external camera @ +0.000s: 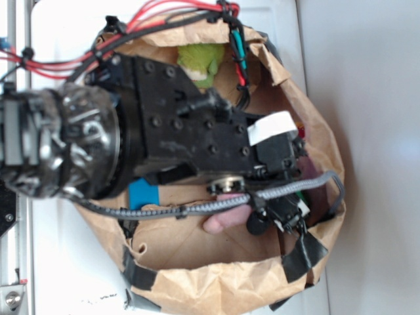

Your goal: Grab the multicolored rope.

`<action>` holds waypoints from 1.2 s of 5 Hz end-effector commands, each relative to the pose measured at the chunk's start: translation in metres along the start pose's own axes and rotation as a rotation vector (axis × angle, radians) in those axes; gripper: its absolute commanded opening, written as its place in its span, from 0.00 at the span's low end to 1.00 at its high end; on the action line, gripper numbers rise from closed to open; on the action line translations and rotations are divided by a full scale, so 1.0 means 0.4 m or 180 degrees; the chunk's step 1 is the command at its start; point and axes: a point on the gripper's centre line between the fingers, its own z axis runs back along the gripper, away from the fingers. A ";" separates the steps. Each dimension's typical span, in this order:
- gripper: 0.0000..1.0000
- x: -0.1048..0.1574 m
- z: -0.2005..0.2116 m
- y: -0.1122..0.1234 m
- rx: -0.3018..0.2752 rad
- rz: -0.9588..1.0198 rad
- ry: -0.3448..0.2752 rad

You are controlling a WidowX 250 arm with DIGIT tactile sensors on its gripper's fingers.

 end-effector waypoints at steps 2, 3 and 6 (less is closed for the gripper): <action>1.00 0.033 0.032 -0.009 -0.0041 0.0048 -0.0094; 1.00 0.033 0.034 -0.004 0.0086 0.0011 -0.0082; 1.00 0.035 0.047 0.000 0.0114 -0.0007 -0.0092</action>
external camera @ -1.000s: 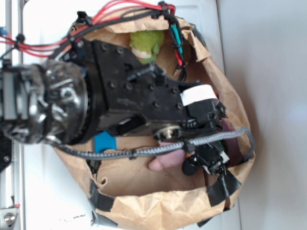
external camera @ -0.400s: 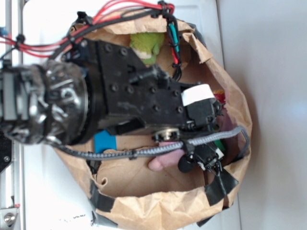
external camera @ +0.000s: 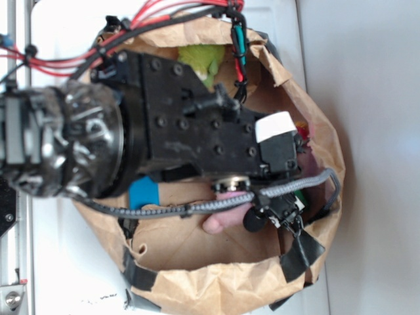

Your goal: Grab the multicolored rope.

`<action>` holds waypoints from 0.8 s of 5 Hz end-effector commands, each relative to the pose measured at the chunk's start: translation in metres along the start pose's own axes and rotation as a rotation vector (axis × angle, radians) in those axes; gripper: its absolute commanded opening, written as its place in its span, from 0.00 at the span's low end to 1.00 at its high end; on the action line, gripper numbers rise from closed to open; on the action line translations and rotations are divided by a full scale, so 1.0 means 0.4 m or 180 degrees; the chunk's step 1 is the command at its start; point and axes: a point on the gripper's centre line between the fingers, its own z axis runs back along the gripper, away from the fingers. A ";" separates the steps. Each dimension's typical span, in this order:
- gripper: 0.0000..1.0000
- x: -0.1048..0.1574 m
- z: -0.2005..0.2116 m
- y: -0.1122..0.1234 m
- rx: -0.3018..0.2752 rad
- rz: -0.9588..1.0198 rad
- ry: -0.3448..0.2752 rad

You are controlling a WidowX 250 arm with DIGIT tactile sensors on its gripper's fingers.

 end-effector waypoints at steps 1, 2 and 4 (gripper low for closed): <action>1.00 0.047 0.048 -0.014 -0.0204 0.0038 -0.0144; 1.00 0.049 0.054 -0.008 -0.0226 0.0028 -0.0089; 1.00 0.049 0.054 -0.008 -0.0226 0.0028 -0.0089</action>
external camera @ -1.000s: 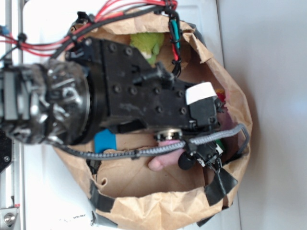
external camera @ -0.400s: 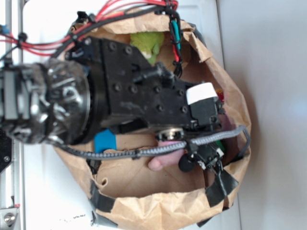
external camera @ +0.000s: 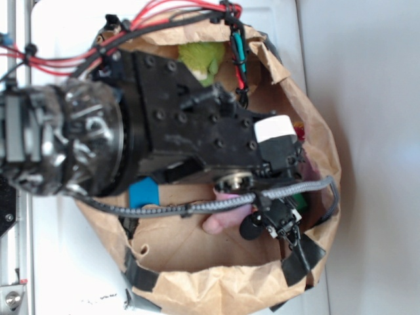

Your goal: Grab the multicolored rope.

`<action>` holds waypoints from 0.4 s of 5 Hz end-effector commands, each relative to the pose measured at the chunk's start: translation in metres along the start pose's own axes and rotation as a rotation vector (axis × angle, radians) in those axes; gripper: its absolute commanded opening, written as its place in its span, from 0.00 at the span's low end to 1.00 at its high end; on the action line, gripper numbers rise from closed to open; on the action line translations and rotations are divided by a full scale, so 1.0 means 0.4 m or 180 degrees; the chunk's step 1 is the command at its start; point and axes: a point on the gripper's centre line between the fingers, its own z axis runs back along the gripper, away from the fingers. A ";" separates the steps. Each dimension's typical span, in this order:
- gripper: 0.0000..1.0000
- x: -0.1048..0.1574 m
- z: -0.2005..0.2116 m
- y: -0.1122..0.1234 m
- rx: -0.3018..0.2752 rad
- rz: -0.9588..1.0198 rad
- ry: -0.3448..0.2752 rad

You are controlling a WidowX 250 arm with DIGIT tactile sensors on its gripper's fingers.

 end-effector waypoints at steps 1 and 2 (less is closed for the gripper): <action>1.00 0.049 0.053 -0.019 -0.0127 -0.0027 -0.0218; 1.00 0.061 0.023 -0.007 -0.0137 0.0224 -0.0396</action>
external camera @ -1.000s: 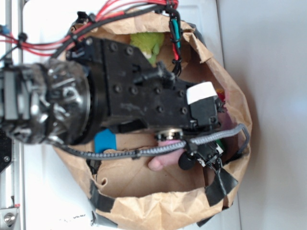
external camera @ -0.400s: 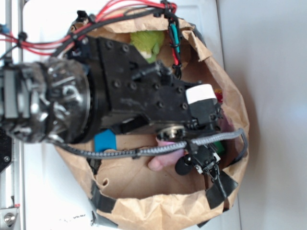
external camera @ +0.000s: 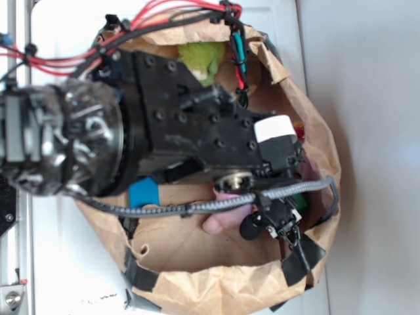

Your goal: Grab the multicolored rope.

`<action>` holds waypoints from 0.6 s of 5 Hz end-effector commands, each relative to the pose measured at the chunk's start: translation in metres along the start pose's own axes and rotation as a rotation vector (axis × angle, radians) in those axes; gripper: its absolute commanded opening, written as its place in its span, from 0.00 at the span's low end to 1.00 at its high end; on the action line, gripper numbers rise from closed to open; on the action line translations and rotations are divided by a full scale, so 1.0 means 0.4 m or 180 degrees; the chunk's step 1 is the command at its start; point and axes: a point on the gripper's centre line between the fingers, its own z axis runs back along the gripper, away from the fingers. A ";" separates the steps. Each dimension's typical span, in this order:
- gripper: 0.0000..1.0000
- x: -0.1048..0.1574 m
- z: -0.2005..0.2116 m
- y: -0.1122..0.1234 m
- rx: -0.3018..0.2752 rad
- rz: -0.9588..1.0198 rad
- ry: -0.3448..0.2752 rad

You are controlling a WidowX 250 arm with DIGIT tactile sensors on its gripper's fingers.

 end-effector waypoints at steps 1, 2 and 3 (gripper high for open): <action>1.00 0.062 0.007 0.003 -0.0045 0.0363 -0.0762; 1.00 0.050 -0.007 0.001 0.0053 0.0285 -0.0770; 0.00 0.044 -0.004 -0.003 0.0020 0.0287 -0.0717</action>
